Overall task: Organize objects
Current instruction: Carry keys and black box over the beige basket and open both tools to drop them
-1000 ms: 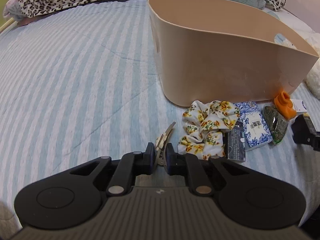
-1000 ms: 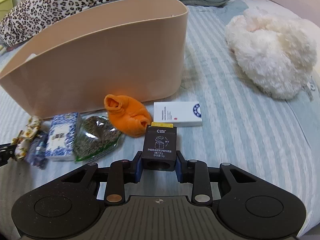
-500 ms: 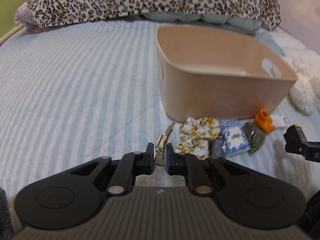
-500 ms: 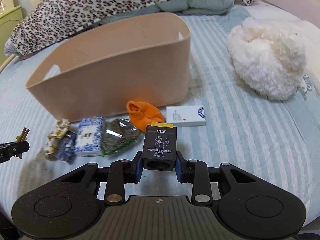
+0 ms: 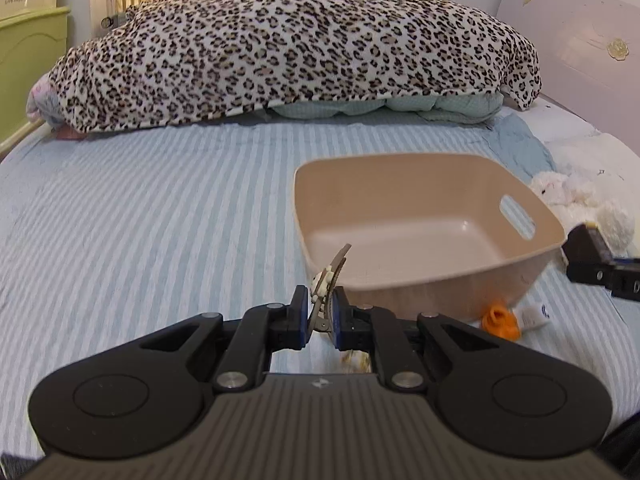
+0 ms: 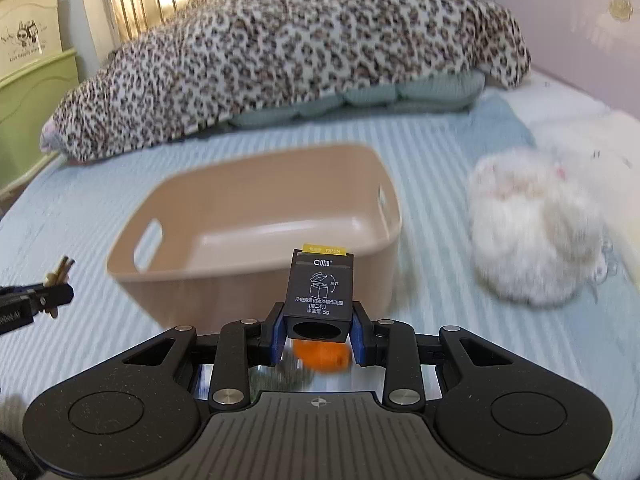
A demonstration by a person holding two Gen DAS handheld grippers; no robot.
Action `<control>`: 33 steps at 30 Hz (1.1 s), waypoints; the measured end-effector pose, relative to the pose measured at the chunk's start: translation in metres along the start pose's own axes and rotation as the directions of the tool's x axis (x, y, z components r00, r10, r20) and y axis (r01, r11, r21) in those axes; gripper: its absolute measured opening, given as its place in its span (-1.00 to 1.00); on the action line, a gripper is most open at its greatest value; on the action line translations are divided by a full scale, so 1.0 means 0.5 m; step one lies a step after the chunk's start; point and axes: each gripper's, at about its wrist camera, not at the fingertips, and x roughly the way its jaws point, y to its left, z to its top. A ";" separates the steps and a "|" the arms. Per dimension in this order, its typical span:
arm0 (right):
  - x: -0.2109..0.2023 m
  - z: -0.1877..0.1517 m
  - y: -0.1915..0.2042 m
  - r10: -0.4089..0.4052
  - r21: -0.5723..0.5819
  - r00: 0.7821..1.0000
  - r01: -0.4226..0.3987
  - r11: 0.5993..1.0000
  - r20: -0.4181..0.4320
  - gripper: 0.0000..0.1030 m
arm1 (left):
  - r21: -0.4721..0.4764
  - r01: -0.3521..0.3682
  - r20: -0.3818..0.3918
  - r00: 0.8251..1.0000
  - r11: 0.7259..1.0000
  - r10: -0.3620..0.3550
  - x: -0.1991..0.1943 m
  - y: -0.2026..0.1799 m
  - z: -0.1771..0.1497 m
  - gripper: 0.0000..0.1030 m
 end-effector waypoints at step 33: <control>0.242 0.089 0.035 -0.022 -0.108 0.994 0.010 0.994 -0.105 -0.37 | 0.160 -0.017 -0.185 0.982 0.987 0.047 0.284 -0.120 0.058 -0.70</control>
